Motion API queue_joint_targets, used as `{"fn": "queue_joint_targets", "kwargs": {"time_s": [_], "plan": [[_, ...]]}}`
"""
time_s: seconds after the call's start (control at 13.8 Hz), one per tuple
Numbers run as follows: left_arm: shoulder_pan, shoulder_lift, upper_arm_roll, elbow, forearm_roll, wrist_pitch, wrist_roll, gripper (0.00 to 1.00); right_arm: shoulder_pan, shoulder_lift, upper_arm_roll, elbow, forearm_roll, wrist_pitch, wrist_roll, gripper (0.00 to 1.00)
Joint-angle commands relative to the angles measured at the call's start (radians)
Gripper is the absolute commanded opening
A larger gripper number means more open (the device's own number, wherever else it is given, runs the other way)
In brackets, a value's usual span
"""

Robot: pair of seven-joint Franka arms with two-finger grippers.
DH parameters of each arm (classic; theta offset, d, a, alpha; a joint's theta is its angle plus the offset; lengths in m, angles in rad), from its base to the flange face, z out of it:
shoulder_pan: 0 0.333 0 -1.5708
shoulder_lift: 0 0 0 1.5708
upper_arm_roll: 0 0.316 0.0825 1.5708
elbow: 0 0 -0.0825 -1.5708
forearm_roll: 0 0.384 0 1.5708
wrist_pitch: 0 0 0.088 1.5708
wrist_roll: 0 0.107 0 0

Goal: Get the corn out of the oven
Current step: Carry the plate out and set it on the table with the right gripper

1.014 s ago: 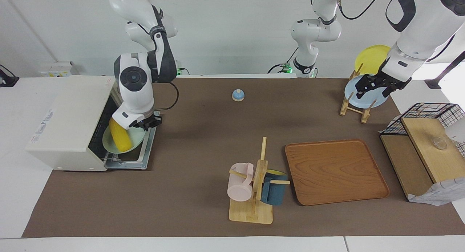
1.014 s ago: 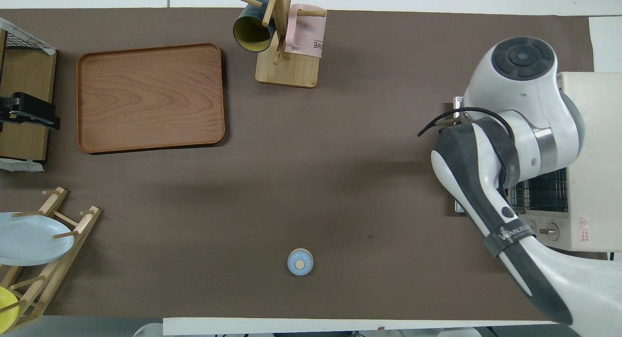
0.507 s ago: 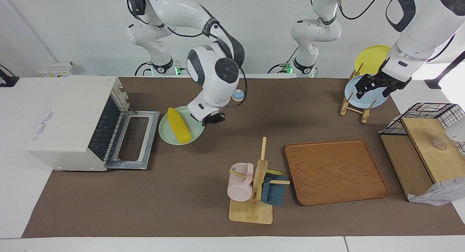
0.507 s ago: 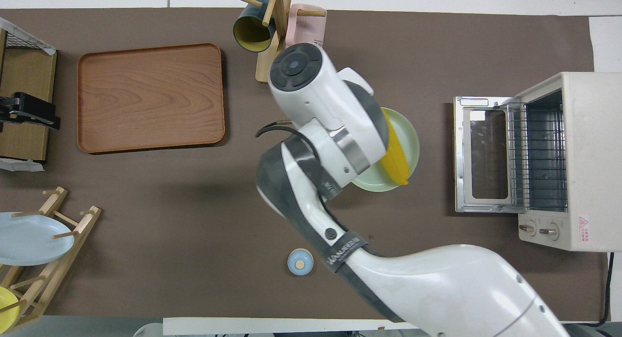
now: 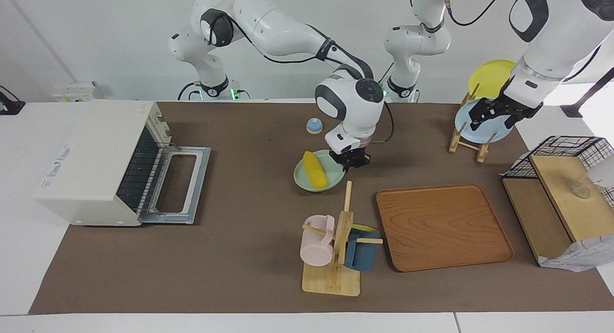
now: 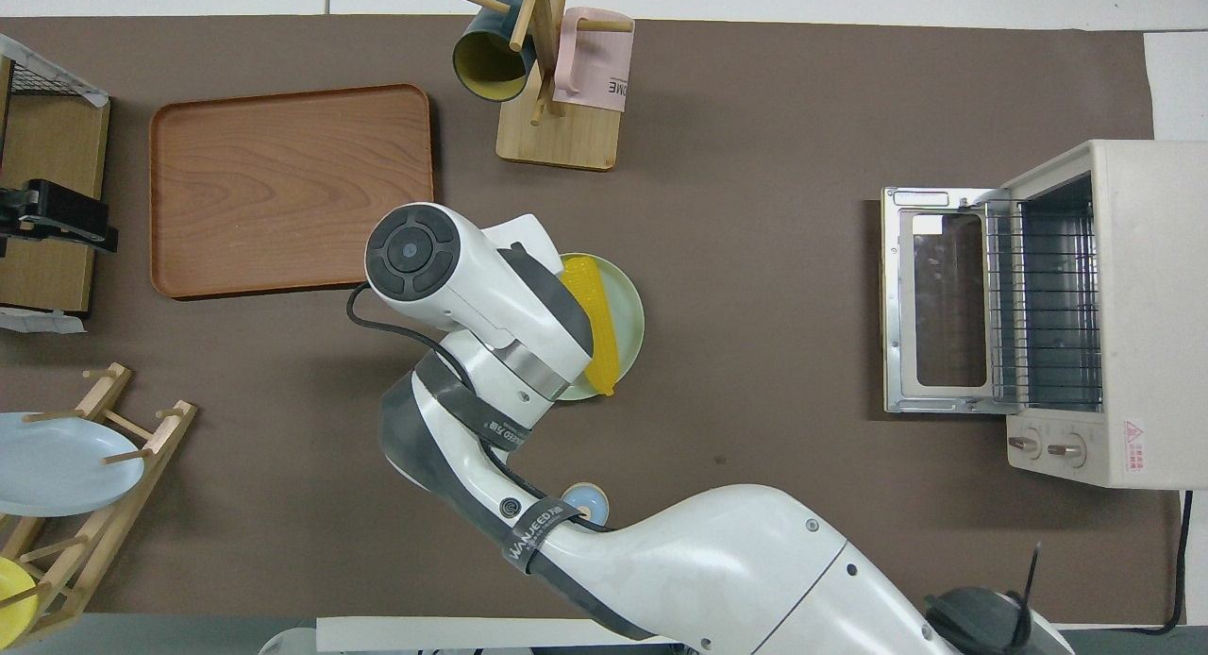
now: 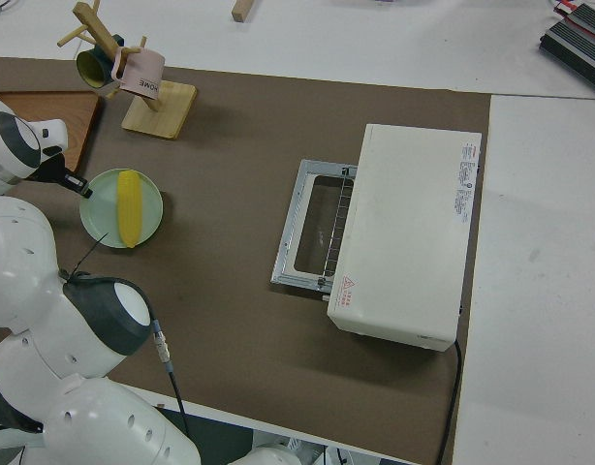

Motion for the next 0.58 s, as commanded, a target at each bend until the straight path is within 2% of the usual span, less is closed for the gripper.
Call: {"fn": "queue_joint_targets", "kwargs": {"time_s": [0.0, 0.07, 0.29, 0.43, 0.51], "plan": [[-0.001, -0.018, 0.001, -0.014, 0.006, -0.028, 0.002, 1.00, -0.024, 0.014, 0.007, 0.030, 0.056, 0.004, 0.043, 0.73], [-0.001, -0.028, 0.001, -0.032, 0.006, -0.045, 0.002, 1.00, -0.042, -0.004, 0.002, 0.033, 0.047, 0.002, 0.028, 1.00], [-0.012, -0.074, 0.000, -0.135, 0.005, 0.026, -0.021, 1.00, -0.163, -0.110, -0.001, 0.013, 0.031, -0.116, -0.097, 1.00], [-0.056, -0.162, -0.014, -0.343, 0.001, 0.207, -0.126, 1.00, -0.263, -0.238, -0.001, -0.145, 0.014, -0.161, -0.311, 1.00], [-0.138, -0.182, -0.014, -0.459, 0.001, 0.317, -0.201, 1.00, -0.330, -0.304, -0.001, -0.259, 0.013, -0.150, -0.397, 0.99]]}}
